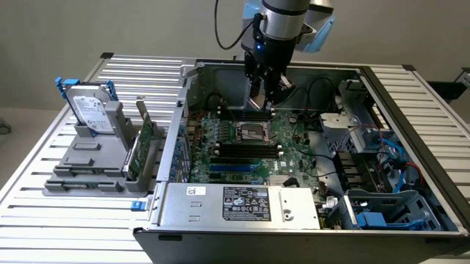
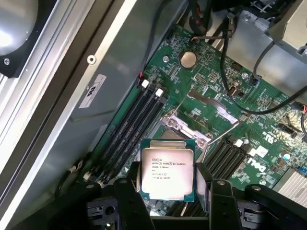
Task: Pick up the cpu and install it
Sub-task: 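Place the cpu into insertion slot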
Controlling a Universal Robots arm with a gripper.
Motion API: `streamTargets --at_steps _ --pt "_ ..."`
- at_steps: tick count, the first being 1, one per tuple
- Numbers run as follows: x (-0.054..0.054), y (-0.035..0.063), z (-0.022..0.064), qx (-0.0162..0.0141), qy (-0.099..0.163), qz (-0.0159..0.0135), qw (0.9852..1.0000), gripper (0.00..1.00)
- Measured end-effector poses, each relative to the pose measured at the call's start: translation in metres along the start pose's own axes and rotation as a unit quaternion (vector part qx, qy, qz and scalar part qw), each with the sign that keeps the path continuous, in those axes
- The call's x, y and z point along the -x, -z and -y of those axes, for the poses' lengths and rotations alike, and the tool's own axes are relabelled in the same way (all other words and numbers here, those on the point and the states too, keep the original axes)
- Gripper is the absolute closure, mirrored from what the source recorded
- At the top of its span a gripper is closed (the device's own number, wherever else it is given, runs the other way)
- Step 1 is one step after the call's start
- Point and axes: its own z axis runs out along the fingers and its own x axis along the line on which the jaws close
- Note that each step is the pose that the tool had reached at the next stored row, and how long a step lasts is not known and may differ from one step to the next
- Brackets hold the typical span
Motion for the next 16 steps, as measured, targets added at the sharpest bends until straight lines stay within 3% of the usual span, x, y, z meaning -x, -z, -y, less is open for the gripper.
streamTargets --at_steps 4,8,12,16 --pt "0.000 -0.0031 0.0000 0.0034 -0.036 -0.0001 0.9994 0.45" --pt "0.001 -0.0066 0.0000 0.0068 -0.072 -0.0002 0.9974 0.45" --pt "0.001 -0.0104 0.0000 0.0102 -0.108 -0.0002 0.9941 0.45" --pt "0.001 -0.0144 0.0000 0.0137 -0.144 -0.0003 0.9894 0.45"
